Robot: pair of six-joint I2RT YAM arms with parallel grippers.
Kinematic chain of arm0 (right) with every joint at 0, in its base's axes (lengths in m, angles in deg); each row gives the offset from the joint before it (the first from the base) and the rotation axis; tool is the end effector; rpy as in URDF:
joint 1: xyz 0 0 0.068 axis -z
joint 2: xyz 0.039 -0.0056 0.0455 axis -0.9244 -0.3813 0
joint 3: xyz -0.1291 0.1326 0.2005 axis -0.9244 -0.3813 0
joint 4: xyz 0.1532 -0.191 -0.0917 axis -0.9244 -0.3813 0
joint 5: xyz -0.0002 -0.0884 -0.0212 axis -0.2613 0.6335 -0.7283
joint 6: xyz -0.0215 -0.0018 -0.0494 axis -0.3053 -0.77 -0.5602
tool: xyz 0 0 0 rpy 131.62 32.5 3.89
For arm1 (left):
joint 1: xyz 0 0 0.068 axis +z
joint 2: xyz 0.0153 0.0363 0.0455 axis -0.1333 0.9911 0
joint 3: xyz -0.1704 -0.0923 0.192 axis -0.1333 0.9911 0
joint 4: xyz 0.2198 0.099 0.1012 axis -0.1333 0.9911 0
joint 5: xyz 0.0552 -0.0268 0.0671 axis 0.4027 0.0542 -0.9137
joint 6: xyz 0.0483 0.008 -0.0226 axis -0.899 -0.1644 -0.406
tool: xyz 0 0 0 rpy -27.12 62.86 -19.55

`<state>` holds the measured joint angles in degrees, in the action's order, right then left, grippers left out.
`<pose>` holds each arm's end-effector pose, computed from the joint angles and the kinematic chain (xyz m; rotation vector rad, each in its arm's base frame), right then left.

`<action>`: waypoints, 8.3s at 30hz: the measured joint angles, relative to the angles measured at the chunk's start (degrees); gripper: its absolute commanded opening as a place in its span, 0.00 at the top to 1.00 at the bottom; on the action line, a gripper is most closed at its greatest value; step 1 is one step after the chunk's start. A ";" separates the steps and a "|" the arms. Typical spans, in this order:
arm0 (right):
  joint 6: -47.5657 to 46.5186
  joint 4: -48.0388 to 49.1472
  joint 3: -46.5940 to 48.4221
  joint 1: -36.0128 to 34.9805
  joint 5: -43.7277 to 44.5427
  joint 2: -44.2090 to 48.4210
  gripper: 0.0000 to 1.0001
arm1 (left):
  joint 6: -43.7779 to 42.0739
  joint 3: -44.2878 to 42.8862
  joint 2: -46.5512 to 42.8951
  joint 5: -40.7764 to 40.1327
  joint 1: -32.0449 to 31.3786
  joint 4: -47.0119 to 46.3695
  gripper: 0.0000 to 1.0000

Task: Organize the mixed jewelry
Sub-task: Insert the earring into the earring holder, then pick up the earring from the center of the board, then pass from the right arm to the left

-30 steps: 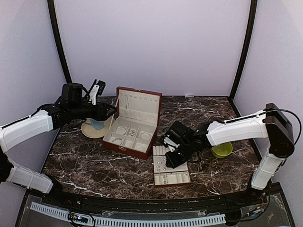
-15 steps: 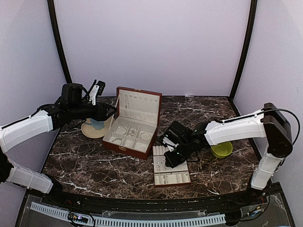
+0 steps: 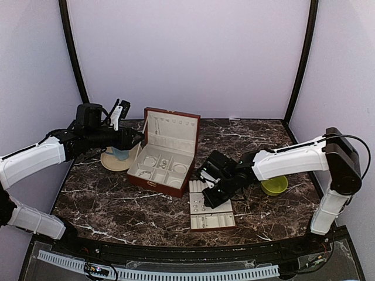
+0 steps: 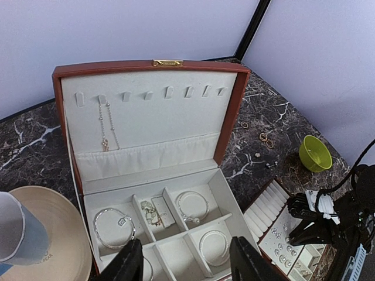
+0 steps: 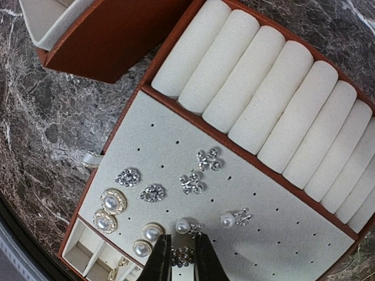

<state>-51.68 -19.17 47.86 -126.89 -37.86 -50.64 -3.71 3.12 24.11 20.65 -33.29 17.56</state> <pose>0.1733 0.2953 0.1710 -0.8137 2.6981 0.4698 0.2526 -0.1335 0.3087 0.5102 1.9124 -0.6973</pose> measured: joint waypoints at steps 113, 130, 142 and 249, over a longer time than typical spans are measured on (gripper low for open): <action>-0.07 -0.22 2.60 -7.17 6.71 -0.44 0.94 | 0.46 0.37 0.13 -0.09 0.00 -0.13 0.47; 0.24 1.51 2.36 -7.17 6.36 -2.05 0.96 | 0.46 0.37 0.13 -0.09 0.00 -0.15 0.47; 0.74 0.46 2.38 -1.18 11.21 5.55 0.57 | 0.13 1.49 -1.09 -4.13 0.15 -0.39 0.35; 2.10 32.52 -6.16 21.27 -8.63 12.55 1.00 | 3.41 14.67 -0.83 -12.09 -15.43 -31.52 0.37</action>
<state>-49.59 13.35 41.70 -105.63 -46.49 -38.10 -0.30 17.79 23.28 8.56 -48.72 -13.96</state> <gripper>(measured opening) 0.004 0.634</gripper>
